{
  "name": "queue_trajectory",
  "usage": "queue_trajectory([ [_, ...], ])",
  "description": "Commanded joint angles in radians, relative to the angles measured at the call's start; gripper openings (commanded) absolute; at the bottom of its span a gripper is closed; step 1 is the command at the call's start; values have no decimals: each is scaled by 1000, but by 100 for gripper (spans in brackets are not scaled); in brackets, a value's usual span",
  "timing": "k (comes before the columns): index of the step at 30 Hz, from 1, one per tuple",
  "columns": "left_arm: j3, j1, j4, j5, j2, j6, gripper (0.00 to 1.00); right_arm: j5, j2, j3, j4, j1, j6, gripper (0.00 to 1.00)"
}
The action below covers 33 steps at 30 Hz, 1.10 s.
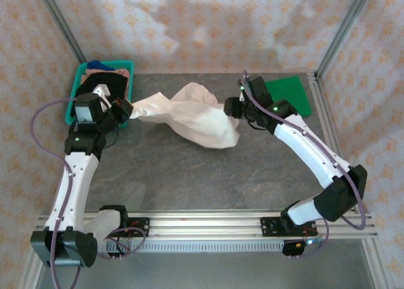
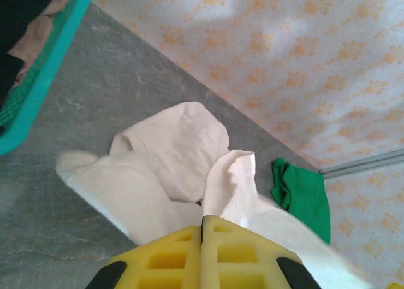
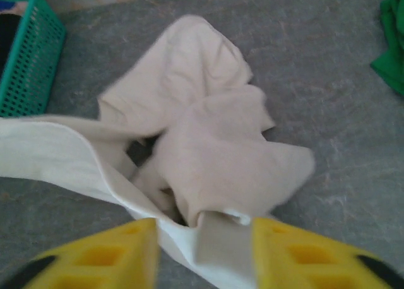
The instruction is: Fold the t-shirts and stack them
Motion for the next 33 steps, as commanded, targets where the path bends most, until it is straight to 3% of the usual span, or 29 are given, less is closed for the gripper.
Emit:
queue_trajectory([
  [1, -80, 6, -130, -82, 57, 31, 0, -7, 88, -101, -15, -9, 8, 54],
  [7, -172, 9, -193, -225, 73, 46, 0, 13, 231, -118, 81, -29, 1, 59],
  [11, -176, 18, -254, -323, 62, 70, 0, -97, 356, -92, 151, -44, 31, 59],
  [18, -187, 26, -261, -344, 61, 80, 0, -191, 400, -181, 286, -45, 139, 67],
  [20, -180, 31, -263, -340, 67, 80, 0, -184, 406, -205, 303, -44, 153, 57],
  [23, -167, 40, -272, -340, 67, 84, 0, -136, 377, -231, 287, -60, 161, 16],
  [25, -165, 50, -279, -350, 56, 86, 0, -111, 312, -244, 271, -86, 156, 0],
  [33, -170, 75, -287, -378, 24, 81, 0, 40, 35, -107, 91, -203, 4, 0],
])
